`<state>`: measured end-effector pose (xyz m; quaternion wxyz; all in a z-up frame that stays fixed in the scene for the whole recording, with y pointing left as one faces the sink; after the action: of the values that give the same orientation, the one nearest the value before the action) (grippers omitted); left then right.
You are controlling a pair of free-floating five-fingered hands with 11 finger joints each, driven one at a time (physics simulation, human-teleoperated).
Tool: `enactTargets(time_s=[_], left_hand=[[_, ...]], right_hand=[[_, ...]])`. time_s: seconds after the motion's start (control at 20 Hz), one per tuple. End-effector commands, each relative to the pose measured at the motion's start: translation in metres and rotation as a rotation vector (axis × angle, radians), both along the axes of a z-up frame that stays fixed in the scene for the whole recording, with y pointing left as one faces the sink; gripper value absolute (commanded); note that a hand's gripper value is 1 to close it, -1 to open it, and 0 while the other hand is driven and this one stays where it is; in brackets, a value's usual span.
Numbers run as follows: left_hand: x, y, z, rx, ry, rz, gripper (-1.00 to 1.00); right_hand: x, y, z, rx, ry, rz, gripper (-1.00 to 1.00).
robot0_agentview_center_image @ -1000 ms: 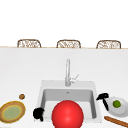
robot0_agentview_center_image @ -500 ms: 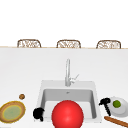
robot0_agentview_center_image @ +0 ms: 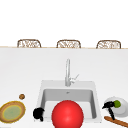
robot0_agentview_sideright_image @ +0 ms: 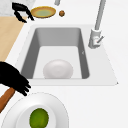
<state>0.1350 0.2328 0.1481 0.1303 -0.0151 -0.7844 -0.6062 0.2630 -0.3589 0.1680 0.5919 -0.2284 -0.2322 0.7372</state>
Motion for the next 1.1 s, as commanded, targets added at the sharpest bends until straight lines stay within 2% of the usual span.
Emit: enactTargets(time_s=[0.0, 0.2, 0.5, 0.6, 0.7, 0.85, 1.05], left_hand=[[0.000, 0.000, 0.000, 0.000, 0.000, 0.000, 0.00], [0.000, 0.000, 0.000, 0.000, 0.000, 0.000, 0.00], [0.000, 0.000, 0.000, 0.000, 0.000, 0.000, 0.00], [0.000, 0.000, 0.000, 0.000, 0.000, 0.000, 0.00], [0.000, 0.000, 0.000, 0.000, 0.000, 0.000, 0.00], [0.000, 0.000, 0.000, 0.000, 0.000, 0.000, 0.00], [0.000, 0.000, 0.000, 0.000, 0.000, 0.000, 0.00]], right_hand=[[-0.020, -0.015, 0.000, 0.029, 0.019, -0.041, -1.00], [-0.045, -0.030, -0.004, 0.020, 0.011, -0.033, -1.00], [-0.077, -0.046, -0.011, 0.010, 0.025, -0.052, -1.00], [-0.075, -0.050, -0.013, -0.004, 0.011, -0.098, -1.00], [-0.073, -0.055, -0.015, -0.013, 0.028, -0.133, -1.00], [-0.077, -0.061, -0.018, -0.030, 0.056, -0.157, -1.00], [-0.077, -0.068, -0.021, -0.043, 0.053, -0.167, -1.00]])
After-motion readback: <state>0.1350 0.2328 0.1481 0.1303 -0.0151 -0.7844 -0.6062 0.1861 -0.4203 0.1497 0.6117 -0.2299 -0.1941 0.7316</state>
